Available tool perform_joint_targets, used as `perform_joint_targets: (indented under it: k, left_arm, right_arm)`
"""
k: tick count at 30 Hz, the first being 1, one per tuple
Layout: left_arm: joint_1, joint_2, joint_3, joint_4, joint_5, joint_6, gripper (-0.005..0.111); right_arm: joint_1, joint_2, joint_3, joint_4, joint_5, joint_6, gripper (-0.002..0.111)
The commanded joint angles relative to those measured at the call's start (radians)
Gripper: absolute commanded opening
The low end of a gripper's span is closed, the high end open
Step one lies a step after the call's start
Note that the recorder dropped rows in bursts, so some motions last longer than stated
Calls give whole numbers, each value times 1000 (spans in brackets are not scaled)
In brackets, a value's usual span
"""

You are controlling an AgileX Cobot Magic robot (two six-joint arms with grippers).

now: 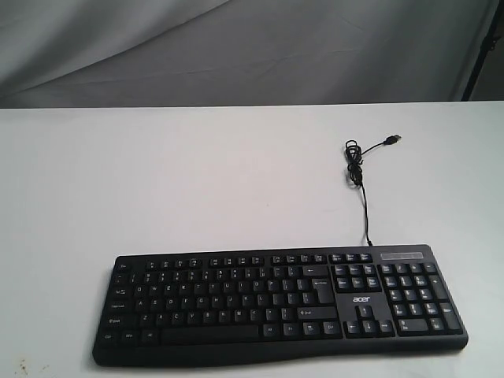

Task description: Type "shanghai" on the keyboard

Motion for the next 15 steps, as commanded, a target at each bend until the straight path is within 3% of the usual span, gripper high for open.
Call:
perform_joint_targets:
  k: [1, 7, 12, 15]
  left_arm:
    - [-4, -3, 4, 5, -6, -3, 0]
    - [-4, -3, 4, 5, -6, -3, 0]
    - [-4, -3, 4, 5, -6, -3, 0]
    - [-4, -3, 4, 5, -6, -3, 0]
  right_arm:
    - [51, 13, -9, 114, 49, -90, 0]
    - [270, 202, -146, 171, 159, -308, 0]
    - [470, 477, -278, 102, 154, -301, 0]
    - [612, 620, -335, -4, 96, -195, 0]
